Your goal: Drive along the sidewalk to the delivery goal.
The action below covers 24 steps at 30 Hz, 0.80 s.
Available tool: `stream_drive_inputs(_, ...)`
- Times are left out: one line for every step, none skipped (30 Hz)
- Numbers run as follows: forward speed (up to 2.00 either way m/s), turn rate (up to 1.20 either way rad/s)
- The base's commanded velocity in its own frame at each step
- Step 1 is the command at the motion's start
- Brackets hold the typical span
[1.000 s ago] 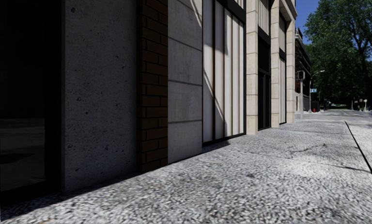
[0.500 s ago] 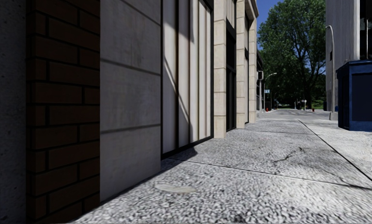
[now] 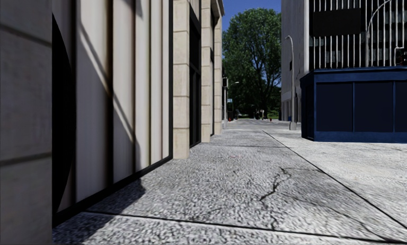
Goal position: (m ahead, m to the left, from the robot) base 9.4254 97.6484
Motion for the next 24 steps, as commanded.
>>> stream_drive_inputs(2.0, -0.68)
stream_drive_inputs(2.0, -0.59)
stream_drive_inputs(2.0, -0.59)
stream_drive_inputs(2.0, -0.5)
stream_drive_inputs(2.0, -0.47)
stream_drive_inputs(2.0, -0.45)
stream_drive_inputs(2.0, -0.45)
stream_drive_inputs(2.0, -0.45)
stream_drive_inputs(2.0, -0.45)
stream_drive_inputs(2.0, -0.45)
stream_drive_inputs(2.0, -0.45)
stream_drive_inputs(2.0, -0.45)
stream_drive_inputs(2.0, -0.45)
stream_drive_inputs(2.0, -0.45)
stream_drive_inputs(2.0, -0.45)
stream_drive_inputs(2.0, -0.45)
stream_drive_inputs(2.0, -0.45)
stream_drive_inputs(2.0, -0.45)
stream_drive_inputs(2.0, -0.45)
stream_drive_inputs(2.0, -0.45)
stream_drive_inputs(2.0, -0.39)
stream_drive_inputs(2.0, 0.0)
stream_drive_inputs(2.0, 0.0)
stream_drive_inputs(2.0, 0.0)
